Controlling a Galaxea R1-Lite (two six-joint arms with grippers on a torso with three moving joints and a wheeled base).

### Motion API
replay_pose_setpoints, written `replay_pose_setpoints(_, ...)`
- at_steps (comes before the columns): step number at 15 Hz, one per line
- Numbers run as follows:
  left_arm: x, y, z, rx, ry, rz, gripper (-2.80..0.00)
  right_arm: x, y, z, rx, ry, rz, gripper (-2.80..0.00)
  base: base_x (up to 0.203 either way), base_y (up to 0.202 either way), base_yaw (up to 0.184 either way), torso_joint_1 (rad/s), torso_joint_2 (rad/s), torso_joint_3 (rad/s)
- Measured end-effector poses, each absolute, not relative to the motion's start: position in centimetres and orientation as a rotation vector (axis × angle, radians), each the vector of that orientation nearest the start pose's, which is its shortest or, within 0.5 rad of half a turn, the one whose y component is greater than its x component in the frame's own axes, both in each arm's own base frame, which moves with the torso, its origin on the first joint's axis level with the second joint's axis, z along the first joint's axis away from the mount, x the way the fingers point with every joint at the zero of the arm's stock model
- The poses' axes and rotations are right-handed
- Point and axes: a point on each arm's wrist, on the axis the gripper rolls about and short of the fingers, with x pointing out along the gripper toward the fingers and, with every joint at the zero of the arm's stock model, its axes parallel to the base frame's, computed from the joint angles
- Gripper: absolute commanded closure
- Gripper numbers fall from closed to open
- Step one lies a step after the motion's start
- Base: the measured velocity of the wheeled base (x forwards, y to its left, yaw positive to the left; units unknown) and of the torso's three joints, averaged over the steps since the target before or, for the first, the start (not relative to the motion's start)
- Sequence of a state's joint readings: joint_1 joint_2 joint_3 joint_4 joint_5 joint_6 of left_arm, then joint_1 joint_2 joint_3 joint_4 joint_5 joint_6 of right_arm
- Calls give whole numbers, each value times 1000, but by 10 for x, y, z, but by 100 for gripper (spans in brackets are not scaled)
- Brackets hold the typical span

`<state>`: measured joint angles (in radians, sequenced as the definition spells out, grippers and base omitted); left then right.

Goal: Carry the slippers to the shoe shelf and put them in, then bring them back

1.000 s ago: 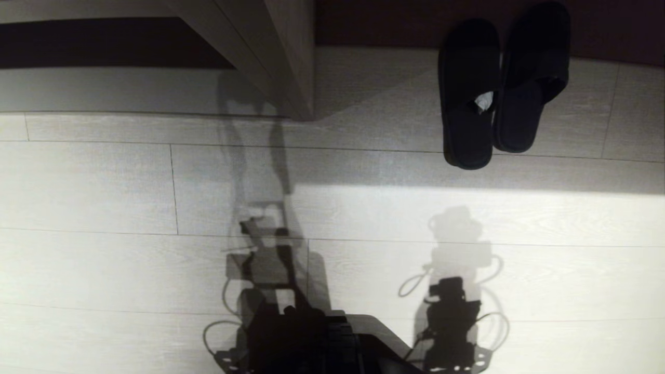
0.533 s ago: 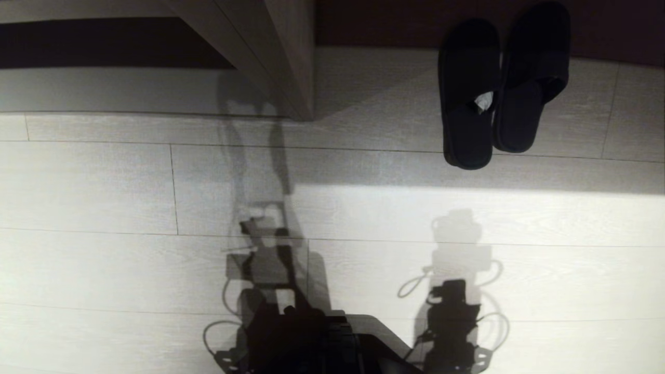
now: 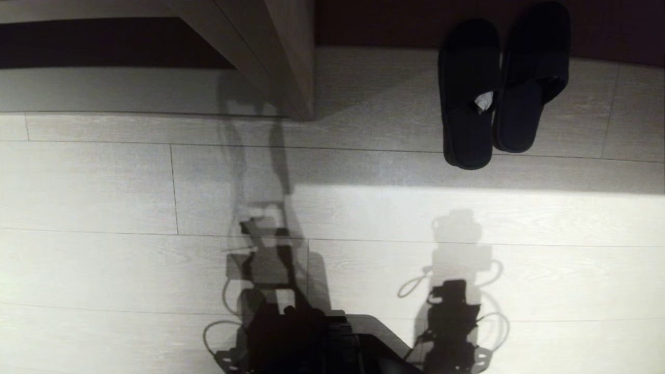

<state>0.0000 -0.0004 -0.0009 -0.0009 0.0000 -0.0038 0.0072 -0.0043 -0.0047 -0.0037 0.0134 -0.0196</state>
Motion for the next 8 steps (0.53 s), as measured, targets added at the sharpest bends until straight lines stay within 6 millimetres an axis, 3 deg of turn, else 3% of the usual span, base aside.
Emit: replay_pose_setpoints(8, -23, 0, 76, -4, -2, 0, 0, -23, 0, 77, -20, -13, 20, 0, 0, 0, 0, 0, 0, 0)
